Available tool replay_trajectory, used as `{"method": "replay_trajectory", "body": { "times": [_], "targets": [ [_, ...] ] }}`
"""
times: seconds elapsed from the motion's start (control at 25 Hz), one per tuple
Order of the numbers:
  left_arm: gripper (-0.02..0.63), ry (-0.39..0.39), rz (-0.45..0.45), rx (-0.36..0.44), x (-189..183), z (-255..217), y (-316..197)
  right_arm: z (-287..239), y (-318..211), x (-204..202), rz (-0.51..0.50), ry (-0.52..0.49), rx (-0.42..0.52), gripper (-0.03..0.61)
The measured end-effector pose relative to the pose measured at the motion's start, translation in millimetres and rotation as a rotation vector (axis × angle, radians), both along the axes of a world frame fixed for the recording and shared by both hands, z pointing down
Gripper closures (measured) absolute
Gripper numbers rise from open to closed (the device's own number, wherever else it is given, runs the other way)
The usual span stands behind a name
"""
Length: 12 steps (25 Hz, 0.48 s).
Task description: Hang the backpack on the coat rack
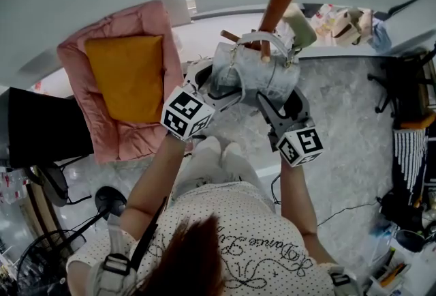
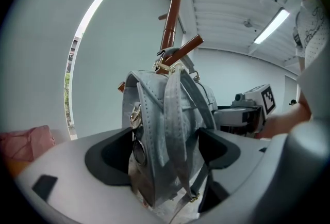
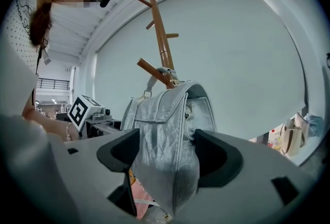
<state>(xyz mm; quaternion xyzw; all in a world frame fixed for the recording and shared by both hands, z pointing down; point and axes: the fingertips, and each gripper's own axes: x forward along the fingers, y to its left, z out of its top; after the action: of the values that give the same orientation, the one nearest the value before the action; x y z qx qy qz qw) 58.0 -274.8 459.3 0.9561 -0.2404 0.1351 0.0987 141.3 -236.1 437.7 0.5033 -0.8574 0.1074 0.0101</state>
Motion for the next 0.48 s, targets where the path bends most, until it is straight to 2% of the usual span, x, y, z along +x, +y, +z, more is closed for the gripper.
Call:
{"method": "replay_trajectory", "body": {
  "times": [0.48],
  "targets": [
    [0.224,0.030,-0.026,-0.005,-5.8,-1.9,-0.6,2.1,-3.4,-0.3,-0.002,0.064,-0.019,0.219]
  ]
}}
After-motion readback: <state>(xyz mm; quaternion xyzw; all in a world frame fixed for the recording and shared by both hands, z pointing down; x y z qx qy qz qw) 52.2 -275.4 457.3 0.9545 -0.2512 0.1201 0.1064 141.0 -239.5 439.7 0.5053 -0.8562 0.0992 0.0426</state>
